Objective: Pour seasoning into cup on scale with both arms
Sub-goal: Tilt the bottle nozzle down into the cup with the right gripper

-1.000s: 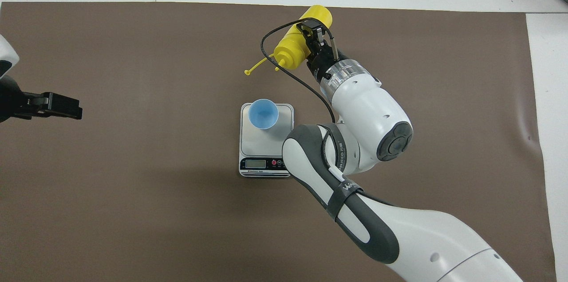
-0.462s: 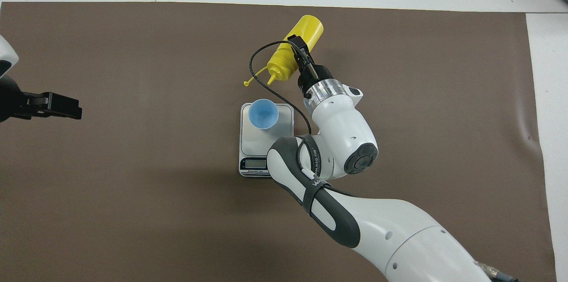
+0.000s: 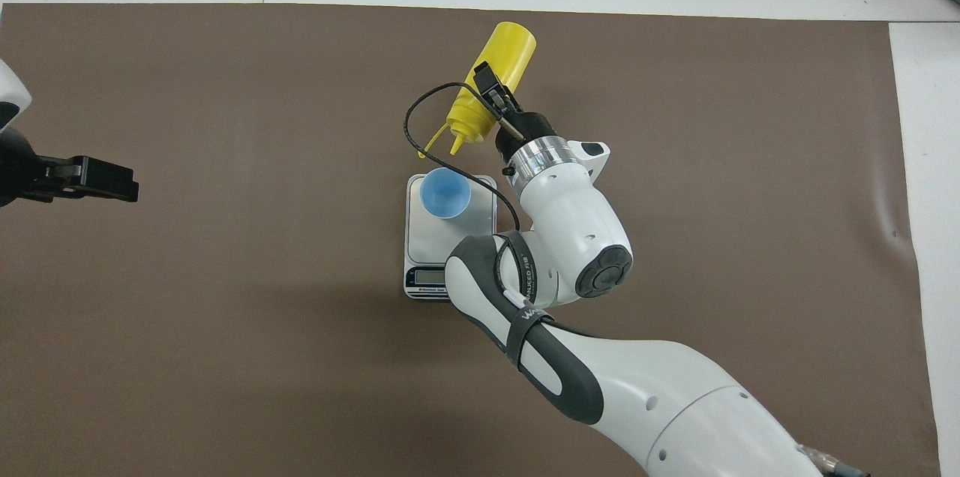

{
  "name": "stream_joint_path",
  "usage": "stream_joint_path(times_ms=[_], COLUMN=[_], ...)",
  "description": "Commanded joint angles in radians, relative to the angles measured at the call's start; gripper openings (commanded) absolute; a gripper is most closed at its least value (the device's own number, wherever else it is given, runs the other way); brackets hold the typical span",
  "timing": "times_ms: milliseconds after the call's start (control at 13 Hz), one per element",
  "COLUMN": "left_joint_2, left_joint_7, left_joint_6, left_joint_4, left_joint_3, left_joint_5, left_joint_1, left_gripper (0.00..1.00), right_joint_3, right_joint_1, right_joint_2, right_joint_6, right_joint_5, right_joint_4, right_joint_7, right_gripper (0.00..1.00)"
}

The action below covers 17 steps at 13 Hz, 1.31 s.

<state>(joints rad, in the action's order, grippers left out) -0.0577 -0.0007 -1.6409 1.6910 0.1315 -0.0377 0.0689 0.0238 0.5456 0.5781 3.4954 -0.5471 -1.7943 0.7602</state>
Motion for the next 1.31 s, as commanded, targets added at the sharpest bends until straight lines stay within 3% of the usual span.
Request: stream_joint_path(times_ms=[0,1231], left_joint_2=[-0.030,-0.030], left_joint_7=[0.013,0.013], left_joint_6=[-0.008,-0.010], left_joint_4=[0.030,0.030], left_joint_3=[0.008,0.008], left_joint_5=[-0.018,-0.018], left_joint_1=[0.017,0.017], left_gripper=[1.00,1.00], right_joint_3=[-0.005,-0.012], right_joint_1=[0.004,0.022], right_joint_2=[0.006,0.020], right_joint_6=[0.013,0.013], right_joint_5=[0.006,0.001], right_joint_4=[0.012,0.019], right_joint_7=[-0.061,-0.101], right_gripper=[0.10,0.09])
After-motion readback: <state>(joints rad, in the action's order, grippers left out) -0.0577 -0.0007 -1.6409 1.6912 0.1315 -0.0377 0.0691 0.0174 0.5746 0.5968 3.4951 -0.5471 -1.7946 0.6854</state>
